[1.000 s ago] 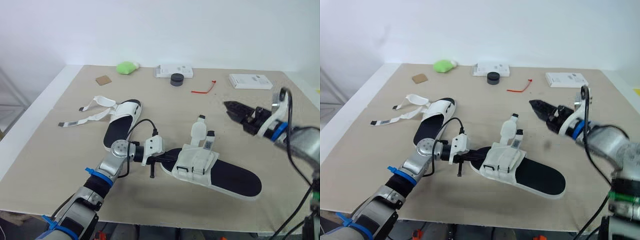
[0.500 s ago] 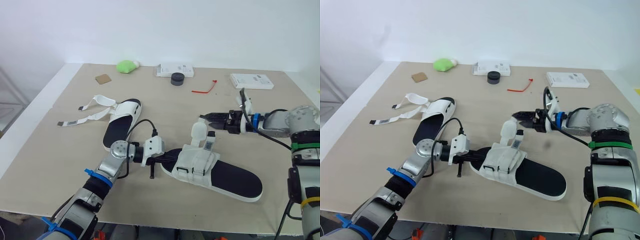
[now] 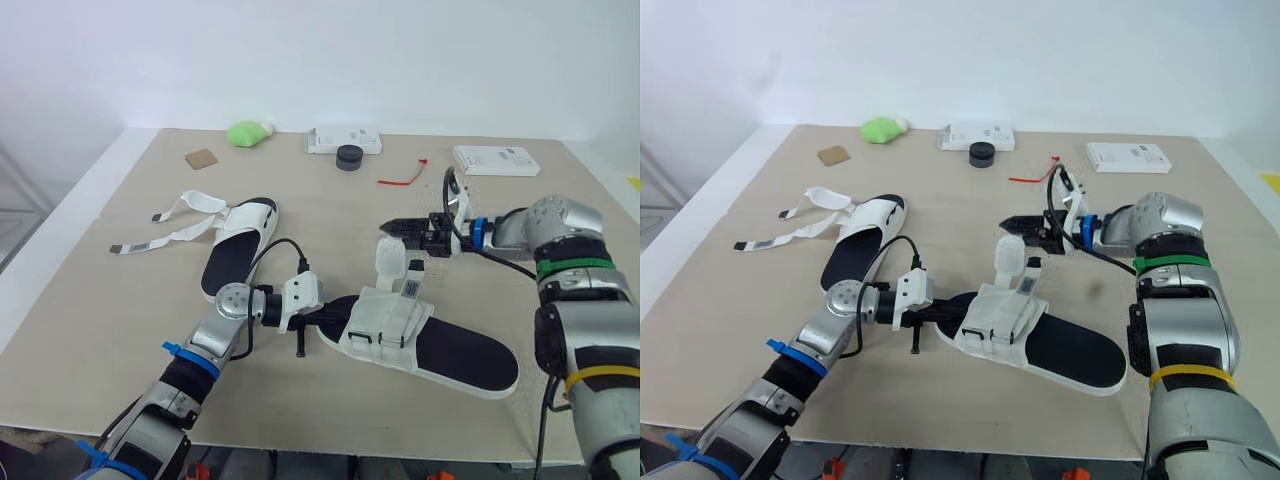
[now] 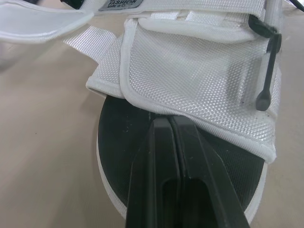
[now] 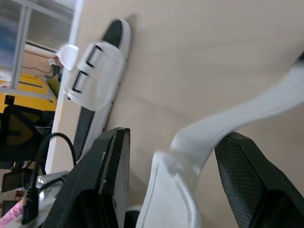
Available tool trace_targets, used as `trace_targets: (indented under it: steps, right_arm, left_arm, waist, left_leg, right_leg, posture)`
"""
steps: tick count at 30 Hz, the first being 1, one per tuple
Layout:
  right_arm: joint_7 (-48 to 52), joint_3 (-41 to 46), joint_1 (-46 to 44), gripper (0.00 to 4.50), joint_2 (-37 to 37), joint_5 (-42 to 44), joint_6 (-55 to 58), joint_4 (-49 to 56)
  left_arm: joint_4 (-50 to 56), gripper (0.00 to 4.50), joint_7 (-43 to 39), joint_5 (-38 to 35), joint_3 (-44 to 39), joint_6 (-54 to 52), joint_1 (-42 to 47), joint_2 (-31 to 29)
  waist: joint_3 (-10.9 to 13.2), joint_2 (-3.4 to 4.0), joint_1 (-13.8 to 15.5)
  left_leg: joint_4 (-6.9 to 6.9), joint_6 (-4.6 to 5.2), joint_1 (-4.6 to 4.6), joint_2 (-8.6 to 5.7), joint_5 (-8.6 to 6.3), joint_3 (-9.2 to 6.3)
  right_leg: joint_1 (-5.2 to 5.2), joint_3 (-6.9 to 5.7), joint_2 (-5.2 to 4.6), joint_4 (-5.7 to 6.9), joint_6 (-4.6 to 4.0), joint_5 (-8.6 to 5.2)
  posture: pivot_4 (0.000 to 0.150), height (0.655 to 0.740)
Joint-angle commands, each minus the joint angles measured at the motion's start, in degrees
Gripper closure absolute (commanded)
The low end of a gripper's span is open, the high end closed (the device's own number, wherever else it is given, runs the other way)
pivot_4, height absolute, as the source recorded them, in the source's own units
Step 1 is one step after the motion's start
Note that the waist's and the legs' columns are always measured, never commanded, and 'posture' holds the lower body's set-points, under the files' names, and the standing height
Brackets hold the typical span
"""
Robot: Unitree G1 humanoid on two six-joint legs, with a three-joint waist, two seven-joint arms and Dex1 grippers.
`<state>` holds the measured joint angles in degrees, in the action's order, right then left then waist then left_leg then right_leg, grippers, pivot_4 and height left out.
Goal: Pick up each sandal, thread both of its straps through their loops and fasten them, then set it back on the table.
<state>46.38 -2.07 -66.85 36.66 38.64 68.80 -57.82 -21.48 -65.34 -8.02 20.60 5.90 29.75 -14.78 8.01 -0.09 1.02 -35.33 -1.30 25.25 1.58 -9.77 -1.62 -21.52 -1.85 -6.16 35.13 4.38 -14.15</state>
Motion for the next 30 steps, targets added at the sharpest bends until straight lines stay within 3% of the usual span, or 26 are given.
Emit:
trace_targets:
  steps: [1,17,20,23,24,30]
  right_arm:
    - [3.37,1.23,-1.69,1.55,-0.01,-3.31,-0.77,-0.94]
    - [7.5,6.79,-3.85,1.55,-2.85,-9.79,-2.52,-3.04]
    - [7.83,7.18,-4.06,2.37,-3.24,-10.61,-2.87,-3.09]
    - [8.59,7.36,-4.08,3.75,-3.8,-11.18,-3.79,-2.23]
    - [9.22,7.23,-4.03,4.41,-3.91,-11.26,-3.86,-1.75]
    - [14.4,5.12,-0.84,4.47,-3.73,-11.53,-5.18,7.12]
  left_arm:
    - [-6.21,4.5,2.12,5.79,3.0,-5.65,-3.73,-2.57]
    - [-6.82,4.5,2.28,5.84,3.22,-5.44,-3.65,-1.87]
    - [-6.88,4.5,2.4,5.86,3.19,-5.38,-3.73,-1.87]
    - [-6.64,4.5,2.59,5.86,3.17,-5.38,-4.12,-1.93]
    - [-6.46,4.5,2.63,5.88,3.22,-5.41,-4.32,-1.95]
    - [-5.96,4.5,2.94,5.77,3.31,-5.54,-4.81,-2.04]
  waist:
    - [0.0,0.01,0.0]
    - [0.0,0.04,-0.25]
    - [0.0,0.04,-0.26]
    - [-0.01,0.04,-0.29]
    - [-0.01,0.05,-0.29]
    - [-0.01,0.05,-0.34]
  left_leg:
    - [0.0,0.01,0.0,-0.01,0.0,0.0]
    - [0.0,0.02,-0.01,-0.03,0.01,-0.01]
    - [0.0,0.02,-0.01,-0.03,0.01,-0.01]
    - [0.0,0.02,-0.02,-0.04,0.01,-0.01]
    - [0.0,0.02,-0.02,-0.04,0.02,-0.02]
    - [-0.01,0.02,-0.05,-0.04,0.02,-0.03]
  right_leg:
    - [0.0,0.0,0.0,0.0,0.0,0.0]
    - [0.0,0.01,0.01,0.04,-0.04,0.04]
    - [0.01,0.01,0.01,0.04,-0.04,0.04]
    - [0.01,0.01,0.0,0.04,-0.04,0.04]
    - [0.02,0.01,0.0,0.05,-0.04,0.04]
    - [0.05,0.01,0.01,0.06,-0.03,0.07]
  posture:
    - [0.15,0.74]
    - [0.15,0.74]
    - [0.15,0.74]
    - [0.15,0.74]
    - [0.15,0.74]
    - [0.15,0.74]
